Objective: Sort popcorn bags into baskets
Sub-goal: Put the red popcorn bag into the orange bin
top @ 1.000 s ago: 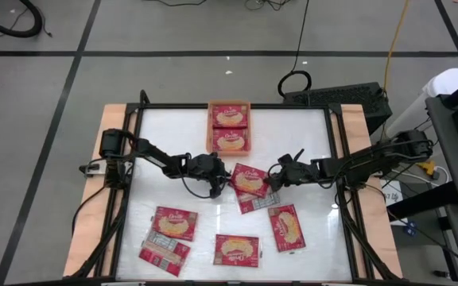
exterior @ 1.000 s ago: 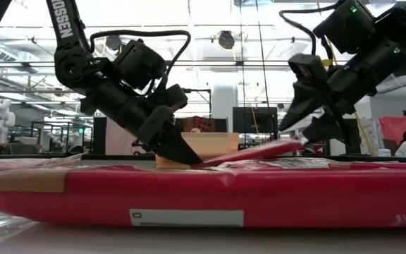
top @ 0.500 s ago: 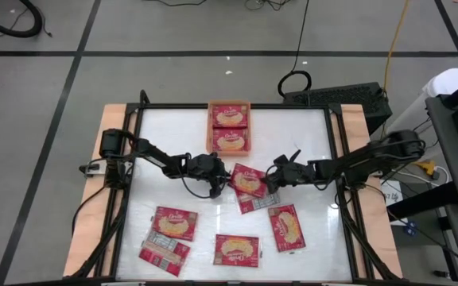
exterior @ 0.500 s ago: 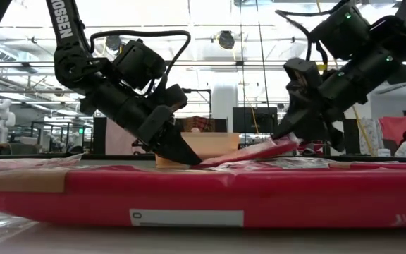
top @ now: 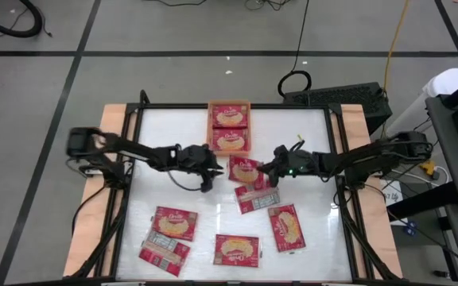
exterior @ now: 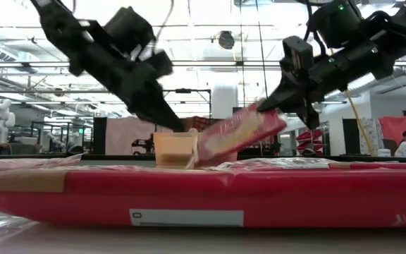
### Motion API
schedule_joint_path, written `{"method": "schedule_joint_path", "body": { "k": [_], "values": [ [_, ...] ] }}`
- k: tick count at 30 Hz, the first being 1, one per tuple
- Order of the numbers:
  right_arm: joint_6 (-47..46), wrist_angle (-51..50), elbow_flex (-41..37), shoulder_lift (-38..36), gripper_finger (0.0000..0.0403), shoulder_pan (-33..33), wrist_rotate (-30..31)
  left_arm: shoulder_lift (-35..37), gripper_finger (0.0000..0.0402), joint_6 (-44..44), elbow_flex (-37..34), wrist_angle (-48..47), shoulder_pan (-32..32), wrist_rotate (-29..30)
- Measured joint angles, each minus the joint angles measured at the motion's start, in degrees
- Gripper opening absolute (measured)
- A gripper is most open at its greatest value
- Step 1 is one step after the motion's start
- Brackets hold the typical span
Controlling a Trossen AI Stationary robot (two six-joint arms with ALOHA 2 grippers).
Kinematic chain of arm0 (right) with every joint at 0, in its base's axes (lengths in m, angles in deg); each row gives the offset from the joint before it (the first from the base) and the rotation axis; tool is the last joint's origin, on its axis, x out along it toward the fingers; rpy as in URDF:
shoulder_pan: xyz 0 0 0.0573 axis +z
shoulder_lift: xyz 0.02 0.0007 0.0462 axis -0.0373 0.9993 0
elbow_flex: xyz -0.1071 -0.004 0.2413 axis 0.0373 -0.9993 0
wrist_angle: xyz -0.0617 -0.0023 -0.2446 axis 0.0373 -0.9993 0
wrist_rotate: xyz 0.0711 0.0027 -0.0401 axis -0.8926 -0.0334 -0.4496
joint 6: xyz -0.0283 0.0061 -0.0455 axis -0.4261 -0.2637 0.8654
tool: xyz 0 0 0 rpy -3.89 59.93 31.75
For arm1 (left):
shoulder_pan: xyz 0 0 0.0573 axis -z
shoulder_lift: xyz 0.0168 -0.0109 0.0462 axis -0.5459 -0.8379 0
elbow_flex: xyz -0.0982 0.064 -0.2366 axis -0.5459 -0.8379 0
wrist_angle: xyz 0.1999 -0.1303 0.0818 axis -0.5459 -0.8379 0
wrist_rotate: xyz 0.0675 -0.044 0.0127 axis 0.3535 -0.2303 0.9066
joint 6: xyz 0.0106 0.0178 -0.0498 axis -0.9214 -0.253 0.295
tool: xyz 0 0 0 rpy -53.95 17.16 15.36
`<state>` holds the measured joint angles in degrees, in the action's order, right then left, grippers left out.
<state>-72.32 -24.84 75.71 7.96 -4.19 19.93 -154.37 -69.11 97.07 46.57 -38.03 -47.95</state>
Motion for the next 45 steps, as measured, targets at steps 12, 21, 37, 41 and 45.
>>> {"method": "schedule_joint_path", "body": {
  "k": [12, 21, 37, 41, 45],
  "values": [
    [21.96, -9.95, 11.70, -9.48, 0.0001, -17.30, -18.61, 19.27, 0.0090, 2.41, -12.29, 1.86, 0.03, 4.40],
    [36.05, -26.18, 33.78, 0.09, 0.0001, -31.40, -25.42, 20.61, 0.0090, 6.29, -18.72, 8.30, 1.40, 4.51],
    [38.46, -31.49, 52.85, 28.44, 0.0001, -41.07, -35.73, 20.62, 0.0090, 6.05, -18.78, 8.92, 4.95, 4.32],
    [38.36, -30.65, 52.93, 29.84, 0.0001, -41.11, -35.82, 20.62, 0.0090, 6.05, -18.78, 8.95, 5.16, 4.34],
    [38.51, -30.16, 52.93, 29.98, 0.0001, -41.11, -35.53, 20.62, 0.0090, 6.12, -18.78, 9.73, 5.15, 4.37]
  ]
}}
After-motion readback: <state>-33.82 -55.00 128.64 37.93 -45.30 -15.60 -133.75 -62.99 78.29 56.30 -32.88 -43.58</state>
